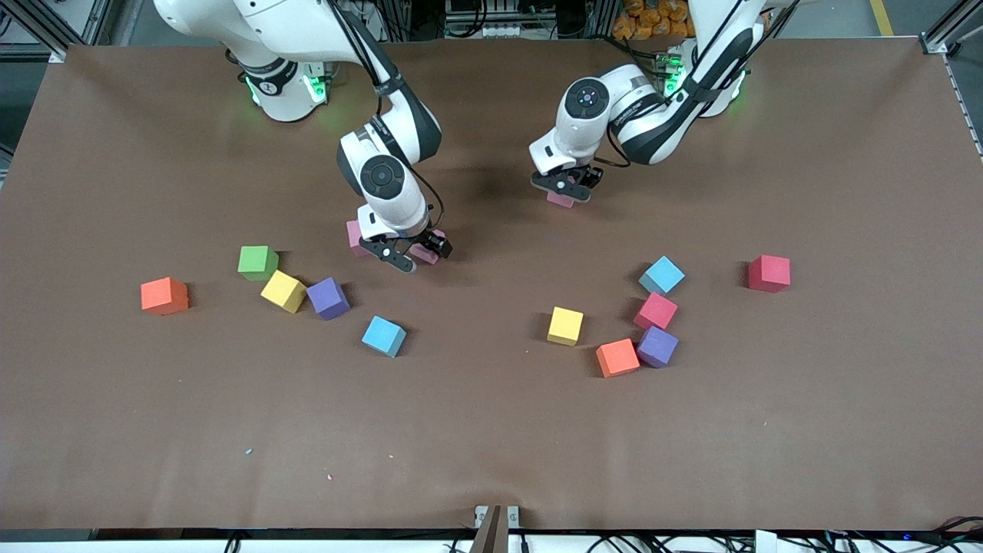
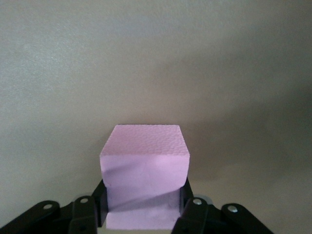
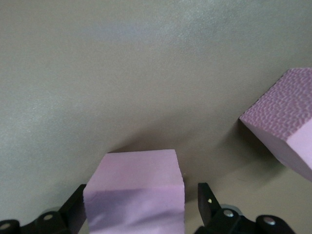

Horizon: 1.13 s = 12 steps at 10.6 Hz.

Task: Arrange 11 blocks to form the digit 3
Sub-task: 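Place the pink block mid-table with the left gripper while the right gripper lifts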

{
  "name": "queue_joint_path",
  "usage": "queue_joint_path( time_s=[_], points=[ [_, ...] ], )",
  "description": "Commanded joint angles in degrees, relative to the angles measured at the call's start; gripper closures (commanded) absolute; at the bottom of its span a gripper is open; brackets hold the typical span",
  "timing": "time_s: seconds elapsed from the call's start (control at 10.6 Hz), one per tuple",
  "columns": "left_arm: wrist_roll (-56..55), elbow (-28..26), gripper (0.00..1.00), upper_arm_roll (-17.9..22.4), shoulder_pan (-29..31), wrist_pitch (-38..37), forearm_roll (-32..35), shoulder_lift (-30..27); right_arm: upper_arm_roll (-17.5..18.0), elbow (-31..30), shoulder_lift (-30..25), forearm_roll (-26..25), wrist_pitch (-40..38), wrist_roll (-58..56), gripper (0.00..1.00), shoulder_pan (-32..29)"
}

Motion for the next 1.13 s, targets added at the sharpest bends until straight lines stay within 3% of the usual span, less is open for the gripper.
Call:
queue_joint_path(
  time_s=[0.0,0.19,0.66,1.04],
  points=[
    [-7.0,4.0,1.0,-0.2,0.2,-2.8,1.9,1.0,-0.3,-0.7,-0.4,1.2,0.7,-4.0,0.79,0.3],
    [-12.6,8.2,1.0,-0.3,-0.5,-6.2,1.3,1.2,-0.3,-0.5,-2.4,1.2,-0.9,-6.9,0.82,-0.8],
    [-29.3,16.8,1.0,-0.2,-6.7,-6.8,1.8,10.0,-0.6,1.9,-8.6,1.1,-14.9,-26.5,0.83,-5.6],
    [-30.6,18.9,1.0,-0.1,-10.1,-6.9,1.9,12.0,-0.7,2.0,-10.4,0.8,-17.1,-36.1,0.83,-7.7]
  ],
)
